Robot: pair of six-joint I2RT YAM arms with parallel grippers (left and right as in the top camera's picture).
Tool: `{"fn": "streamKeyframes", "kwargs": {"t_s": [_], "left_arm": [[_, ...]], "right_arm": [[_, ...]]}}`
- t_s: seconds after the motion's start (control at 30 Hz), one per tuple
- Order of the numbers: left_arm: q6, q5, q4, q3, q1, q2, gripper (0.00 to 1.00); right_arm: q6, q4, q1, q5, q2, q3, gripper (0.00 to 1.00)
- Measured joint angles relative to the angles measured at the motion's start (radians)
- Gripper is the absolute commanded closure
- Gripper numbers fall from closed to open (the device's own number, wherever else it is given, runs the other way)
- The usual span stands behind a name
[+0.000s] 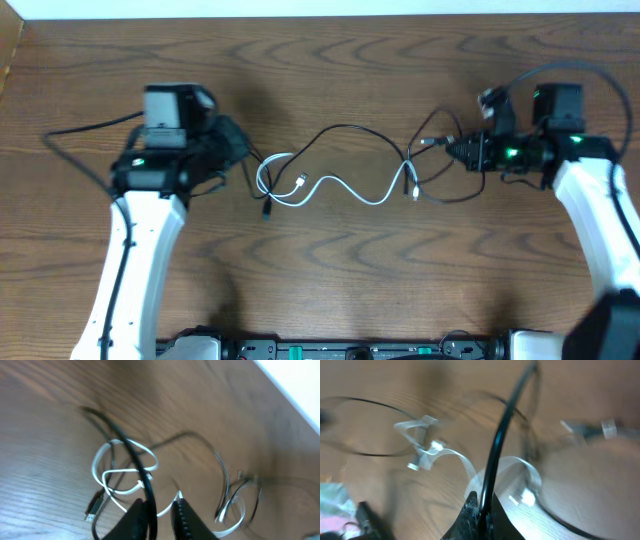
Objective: Untangle cables
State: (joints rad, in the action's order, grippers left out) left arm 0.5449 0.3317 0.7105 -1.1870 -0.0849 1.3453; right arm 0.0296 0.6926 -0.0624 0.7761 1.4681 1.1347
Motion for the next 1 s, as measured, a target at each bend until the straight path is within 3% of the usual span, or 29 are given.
{"fn": "streamKeyframes", "kwargs": {"t_s": [0.23,0.47,1.0], "left_arm": [[-0.003,0.029,-0.009,0.0,-0.175,0.066,0.59],[-0.031,0.036,-0.064,0.0,-0.331,0.114,0.47],[-0.087,0.037,-0.303,0.0,-0.511,0.242,0.44]], "right_arm": [[0.054,-0.019,0.0,0.079,-0.188,0.026,0.99],[0.06,-0.027,0.0,0.084,-0.233,0.026,0.99],[0.062,-0.057,0.042,0.172,-0.234,0.026,0.99]]}}
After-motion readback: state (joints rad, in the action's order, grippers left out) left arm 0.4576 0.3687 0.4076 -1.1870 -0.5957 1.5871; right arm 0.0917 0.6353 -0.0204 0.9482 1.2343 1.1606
